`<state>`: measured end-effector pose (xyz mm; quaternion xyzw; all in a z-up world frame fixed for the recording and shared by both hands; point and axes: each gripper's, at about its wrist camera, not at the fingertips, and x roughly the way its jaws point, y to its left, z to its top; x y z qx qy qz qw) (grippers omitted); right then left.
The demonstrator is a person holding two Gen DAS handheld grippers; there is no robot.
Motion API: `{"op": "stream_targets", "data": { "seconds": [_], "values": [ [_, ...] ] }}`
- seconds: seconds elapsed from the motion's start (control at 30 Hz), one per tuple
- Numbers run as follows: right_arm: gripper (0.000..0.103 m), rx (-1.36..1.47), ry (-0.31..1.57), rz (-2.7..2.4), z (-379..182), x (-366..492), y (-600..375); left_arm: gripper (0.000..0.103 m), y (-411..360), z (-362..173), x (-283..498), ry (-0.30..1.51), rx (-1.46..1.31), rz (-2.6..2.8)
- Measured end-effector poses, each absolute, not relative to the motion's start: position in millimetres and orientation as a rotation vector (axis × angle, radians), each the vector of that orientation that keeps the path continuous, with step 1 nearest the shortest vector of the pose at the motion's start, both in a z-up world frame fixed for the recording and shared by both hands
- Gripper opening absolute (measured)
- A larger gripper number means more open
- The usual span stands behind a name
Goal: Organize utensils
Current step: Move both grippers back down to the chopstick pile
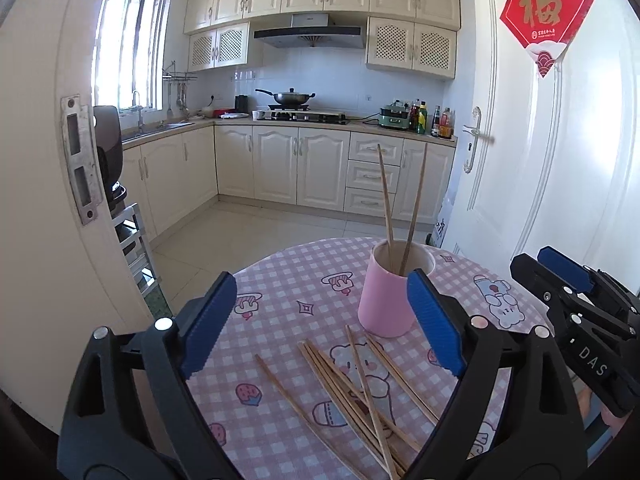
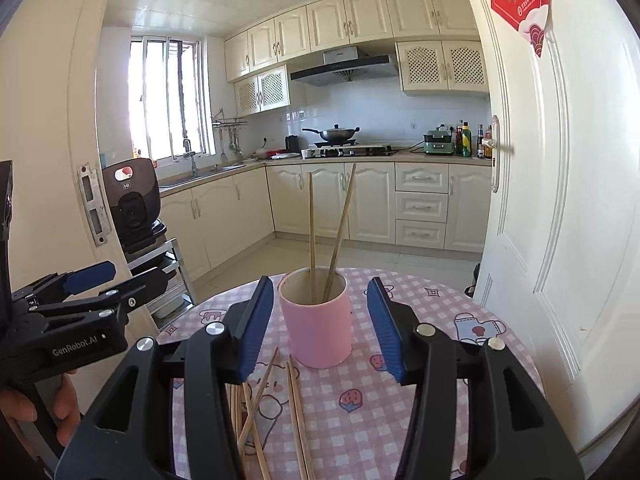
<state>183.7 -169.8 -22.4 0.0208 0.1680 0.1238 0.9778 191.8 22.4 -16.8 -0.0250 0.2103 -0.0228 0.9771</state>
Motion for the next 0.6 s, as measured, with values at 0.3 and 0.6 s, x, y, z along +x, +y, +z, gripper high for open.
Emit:
{"op": "stream_targets", "data": {
  "seconds": [0.3,0.6],
  "values": [
    [0.052,0.031,0.325,0.243,-32.0,167.7,-166.3,0.086,21.1,-26.4,172.3,0.397,-0.022,-0.012],
    [0.053,0.025,0.38,0.25,-49.6,170.6,-168.5,0.086,17.6,-46.0,185.1,0.481,-0.012,-0.029]
  ]
}}
